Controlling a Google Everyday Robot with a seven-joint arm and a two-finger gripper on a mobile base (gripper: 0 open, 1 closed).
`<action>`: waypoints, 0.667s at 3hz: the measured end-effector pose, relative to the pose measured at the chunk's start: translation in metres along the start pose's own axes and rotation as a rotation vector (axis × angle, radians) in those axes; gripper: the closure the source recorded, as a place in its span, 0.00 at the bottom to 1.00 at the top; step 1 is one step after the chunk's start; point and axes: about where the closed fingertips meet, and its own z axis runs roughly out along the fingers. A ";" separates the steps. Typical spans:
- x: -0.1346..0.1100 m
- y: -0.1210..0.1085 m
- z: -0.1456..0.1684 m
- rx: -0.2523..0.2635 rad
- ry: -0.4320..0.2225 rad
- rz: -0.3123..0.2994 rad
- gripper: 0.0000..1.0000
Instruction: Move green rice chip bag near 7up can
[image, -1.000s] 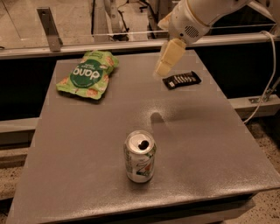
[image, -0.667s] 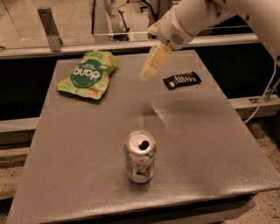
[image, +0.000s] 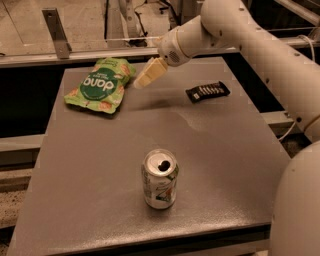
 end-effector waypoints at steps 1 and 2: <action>-0.003 -0.020 0.056 -0.040 -0.115 0.117 0.00; -0.007 -0.026 0.083 -0.078 -0.175 0.178 0.00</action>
Offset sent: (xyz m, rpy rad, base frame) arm 0.0765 0.0728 -0.0455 0.3247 0.1735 -0.0052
